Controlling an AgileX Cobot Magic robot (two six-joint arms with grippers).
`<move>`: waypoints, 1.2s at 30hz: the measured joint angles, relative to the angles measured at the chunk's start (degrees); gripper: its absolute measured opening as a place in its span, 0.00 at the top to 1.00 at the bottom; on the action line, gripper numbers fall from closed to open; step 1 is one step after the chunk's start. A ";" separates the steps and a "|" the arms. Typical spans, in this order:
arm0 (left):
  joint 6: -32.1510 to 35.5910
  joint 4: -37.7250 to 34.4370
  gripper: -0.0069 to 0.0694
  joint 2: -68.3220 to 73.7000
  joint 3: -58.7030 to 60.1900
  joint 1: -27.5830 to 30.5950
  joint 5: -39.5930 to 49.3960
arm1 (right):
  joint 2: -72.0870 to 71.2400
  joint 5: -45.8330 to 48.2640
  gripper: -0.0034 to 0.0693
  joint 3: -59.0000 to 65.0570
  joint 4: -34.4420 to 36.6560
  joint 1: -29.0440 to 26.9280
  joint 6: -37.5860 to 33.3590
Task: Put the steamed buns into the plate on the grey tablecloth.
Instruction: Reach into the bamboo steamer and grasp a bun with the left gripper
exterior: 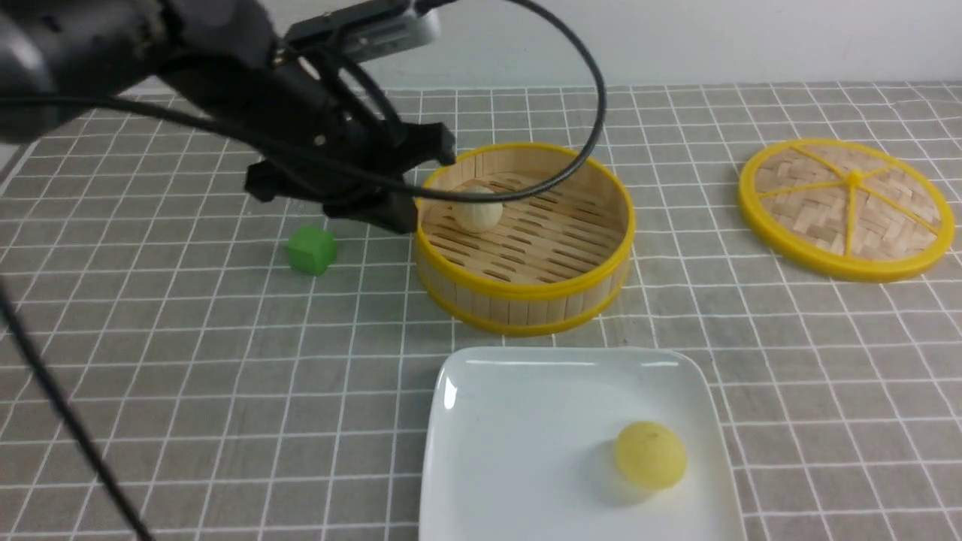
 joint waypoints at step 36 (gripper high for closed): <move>-1.64 12.25 0.43 37.67 -39.64 -2.78 2.51 | -0.19 -3.67 0.90 0.79 -1.30 0.00 0.00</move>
